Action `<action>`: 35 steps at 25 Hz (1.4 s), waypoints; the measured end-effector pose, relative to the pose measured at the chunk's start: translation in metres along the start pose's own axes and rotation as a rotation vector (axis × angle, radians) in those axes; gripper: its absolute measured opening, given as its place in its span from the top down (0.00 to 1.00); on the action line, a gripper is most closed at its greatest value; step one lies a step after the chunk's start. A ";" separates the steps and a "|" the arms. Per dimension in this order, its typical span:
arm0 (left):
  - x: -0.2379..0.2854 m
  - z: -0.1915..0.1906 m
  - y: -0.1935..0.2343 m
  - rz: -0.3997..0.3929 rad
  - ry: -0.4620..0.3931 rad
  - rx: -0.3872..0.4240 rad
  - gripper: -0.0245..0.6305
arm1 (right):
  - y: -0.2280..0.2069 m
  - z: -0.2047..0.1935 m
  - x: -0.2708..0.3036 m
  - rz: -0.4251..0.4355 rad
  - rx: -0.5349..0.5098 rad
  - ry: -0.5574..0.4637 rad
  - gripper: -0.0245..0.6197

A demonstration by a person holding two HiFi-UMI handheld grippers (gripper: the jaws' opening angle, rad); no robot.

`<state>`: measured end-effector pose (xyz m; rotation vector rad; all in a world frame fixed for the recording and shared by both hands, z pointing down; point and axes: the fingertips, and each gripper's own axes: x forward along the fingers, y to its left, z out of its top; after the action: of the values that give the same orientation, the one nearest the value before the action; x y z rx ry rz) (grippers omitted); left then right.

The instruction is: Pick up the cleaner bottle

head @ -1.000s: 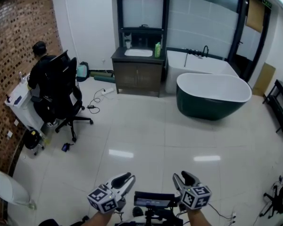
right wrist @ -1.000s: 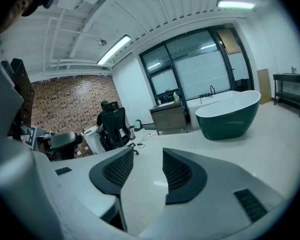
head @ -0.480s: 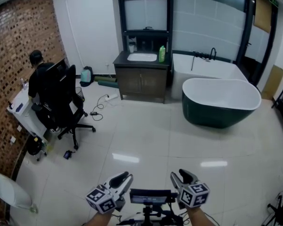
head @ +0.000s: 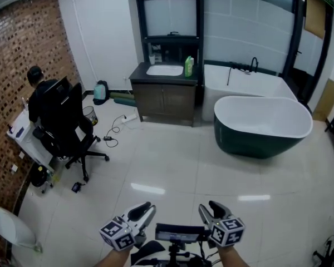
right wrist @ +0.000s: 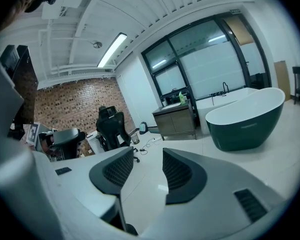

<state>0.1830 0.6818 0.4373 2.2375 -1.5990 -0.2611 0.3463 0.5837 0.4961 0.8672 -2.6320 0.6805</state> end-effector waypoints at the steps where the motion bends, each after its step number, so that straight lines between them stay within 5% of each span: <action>1: 0.007 0.002 0.001 -0.003 0.003 0.001 0.80 | -0.006 0.002 0.002 -0.003 0.007 -0.001 0.68; 14: 0.087 0.036 0.069 -0.084 -0.004 -0.007 0.80 | -0.044 0.046 0.075 -0.062 0.042 -0.006 0.68; 23: 0.132 0.088 0.159 -0.150 0.027 0.007 0.81 | -0.032 0.110 0.168 -0.086 0.028 -0.025 0.68; 35: 0.163 0.116 0.221 -0.195 0.047 -0.026 0.85 | -0.036 0.144 0.236 -0.119 0.027 -0.011 0.68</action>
<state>0.0042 0.4434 0.4316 2.3635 -1.3468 -0.2779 0.1679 0.3698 0.4814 1.0292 -2.5617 0.6840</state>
